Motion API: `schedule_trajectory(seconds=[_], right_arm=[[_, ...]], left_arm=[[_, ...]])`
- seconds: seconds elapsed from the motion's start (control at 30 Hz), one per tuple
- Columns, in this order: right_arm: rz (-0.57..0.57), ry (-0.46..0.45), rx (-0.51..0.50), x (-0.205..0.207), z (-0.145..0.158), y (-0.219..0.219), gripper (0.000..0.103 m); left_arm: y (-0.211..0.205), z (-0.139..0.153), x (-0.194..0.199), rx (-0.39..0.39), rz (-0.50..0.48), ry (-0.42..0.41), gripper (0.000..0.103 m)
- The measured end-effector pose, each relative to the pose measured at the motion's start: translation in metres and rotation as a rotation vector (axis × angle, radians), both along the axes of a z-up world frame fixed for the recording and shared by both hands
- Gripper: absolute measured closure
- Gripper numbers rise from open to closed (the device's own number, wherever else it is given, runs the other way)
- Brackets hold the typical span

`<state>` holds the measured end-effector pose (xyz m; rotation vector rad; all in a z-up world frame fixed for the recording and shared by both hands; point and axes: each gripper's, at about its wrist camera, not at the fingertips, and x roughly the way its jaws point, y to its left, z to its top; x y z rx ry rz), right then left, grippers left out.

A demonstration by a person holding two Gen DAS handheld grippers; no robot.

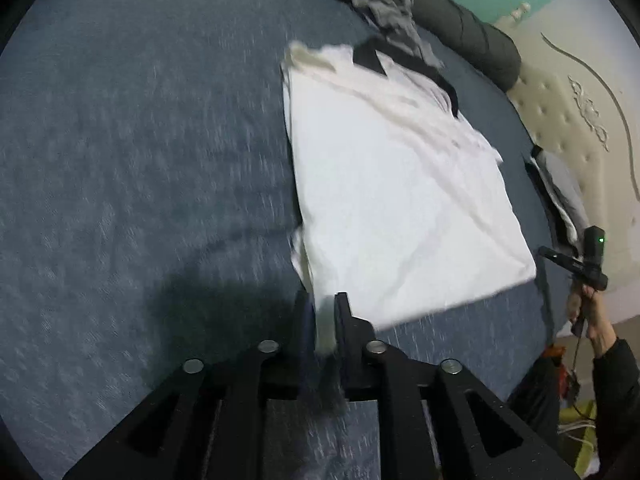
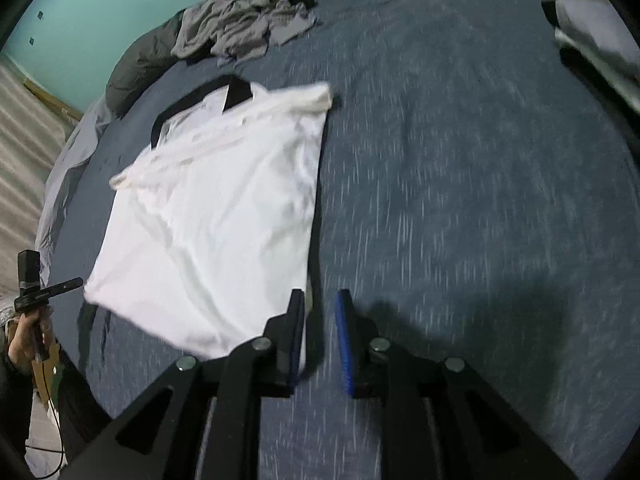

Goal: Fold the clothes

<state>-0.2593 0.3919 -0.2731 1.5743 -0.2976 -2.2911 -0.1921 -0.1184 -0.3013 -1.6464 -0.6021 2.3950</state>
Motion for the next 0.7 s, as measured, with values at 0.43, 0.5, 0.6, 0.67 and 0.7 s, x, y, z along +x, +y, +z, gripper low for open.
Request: schedule_trajectory(seconds=[0.43, 0.5, 0.6, 0.67, 0.7], right_arm=[[0.016, 0.049, 0.061, -0.096, -0.007, -0.043, 0.081], [0.023, 0.05, 0.081, -0.108, -0.012, -0.048, 0.081], [0.031, 0.054, 0.112, -0.127, -0.021, -0.053, 0.081], [0.032, 0.055, 0.131, -0.137, -0.026, -0.055, 0.081], [0.03, 0.053, 0.142, -0.142, -0.029, -0.056, 0.081]], left_arm=[[-0.006, -0.012, -0.126, -0.144, 0.014, 0.062, 0.068], [-0.006, -0.019, -0.138, -0.181, -0.006, 0.056, 0.068], [-0.008, -0.029, -0.154, -0.219, -0.017, 0.06, 0.073], [-0.011, -0.032, -0.162, -0.226, -0.011, 0.074, 0.074], [-0.012, -0.033, -0.165, -0.228, -0.011, 0.079, 0.074]])
